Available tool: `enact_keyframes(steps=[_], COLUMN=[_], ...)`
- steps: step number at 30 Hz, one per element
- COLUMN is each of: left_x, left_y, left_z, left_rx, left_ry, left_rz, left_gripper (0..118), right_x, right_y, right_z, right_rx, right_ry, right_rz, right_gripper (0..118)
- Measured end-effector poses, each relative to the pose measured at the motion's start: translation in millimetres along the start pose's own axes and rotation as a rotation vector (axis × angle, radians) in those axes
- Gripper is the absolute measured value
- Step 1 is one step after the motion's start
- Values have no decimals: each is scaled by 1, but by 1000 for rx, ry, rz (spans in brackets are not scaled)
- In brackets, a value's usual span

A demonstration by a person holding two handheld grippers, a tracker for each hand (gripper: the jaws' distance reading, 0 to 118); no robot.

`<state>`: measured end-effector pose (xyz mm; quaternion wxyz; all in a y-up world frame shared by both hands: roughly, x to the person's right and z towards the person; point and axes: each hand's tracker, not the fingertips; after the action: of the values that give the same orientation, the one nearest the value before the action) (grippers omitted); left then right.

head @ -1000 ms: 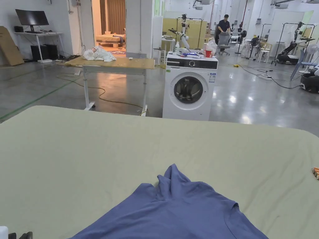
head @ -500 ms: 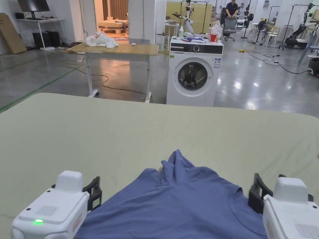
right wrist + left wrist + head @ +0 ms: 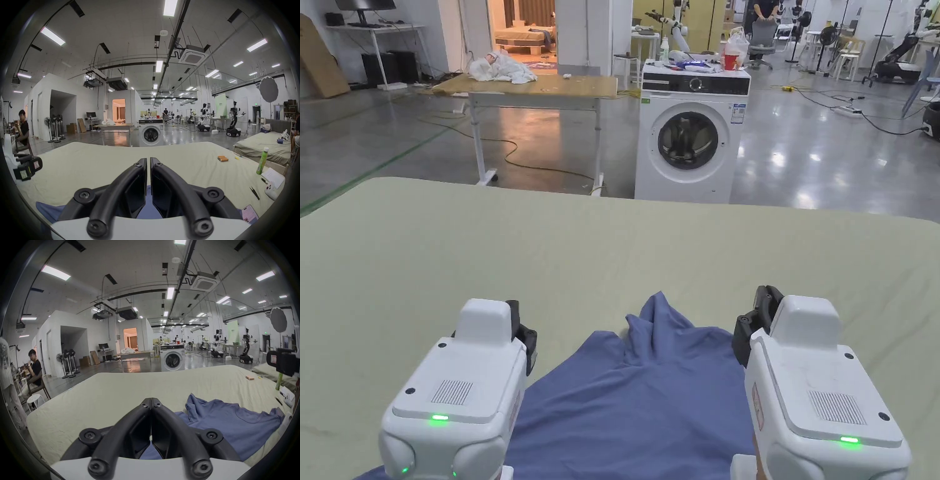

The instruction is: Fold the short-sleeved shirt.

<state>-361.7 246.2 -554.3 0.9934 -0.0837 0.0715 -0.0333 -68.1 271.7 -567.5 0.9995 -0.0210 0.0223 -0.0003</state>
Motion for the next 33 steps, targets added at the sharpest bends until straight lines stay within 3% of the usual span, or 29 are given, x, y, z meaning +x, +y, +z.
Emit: enact_keyframes(steps=[4, 13, 18, 20, 21, 22, 23, 28, 31, 33], left_x=[-26, -141, -179, -189, -192, -191, -193, -185, -170, -156], left_y=[-4, -45, -80, -95, -101, -104, -110, -128, -126, -119], left_z=[5, 8, 4, -1, -4, -7, -12, -33, -39, -41], left_rx=[-4, -378, -576, -628, -651, -679, -709, -773, -798, -811], left_ry=[16, 65, 43, 47, 63, 72, 79, 88, 106, 135], left_rz=[15, 93, 266, 315, 334, 365, 394, 411, 285, 221], left_gripper=[0, 0, 2, 23, 46, 58, 61, 61, 57, 47], right_x=[-7, -18, -25, -27, -27, -27, -27, -24, -19, -15], right_y=[-3, -22, -38, -43, -45, -47, -48, -54, -59, -62], right_z=[-4, -17, -24, -25, -26, -26, -26, -29, -33, -36], right_rx=[6, -69, -121, -139, -147, -152, -159, -186, -206, -217], right_ry=[26, 79, 106, 113, 114, 116, 117, 112, 102, 98], right_rz=[44, 78, 93, 97, 101, 103, 106, 122, 129, 132], right_gripper=[2, 2, 2, 2, 2, 2, 2, 1, 2, 2])
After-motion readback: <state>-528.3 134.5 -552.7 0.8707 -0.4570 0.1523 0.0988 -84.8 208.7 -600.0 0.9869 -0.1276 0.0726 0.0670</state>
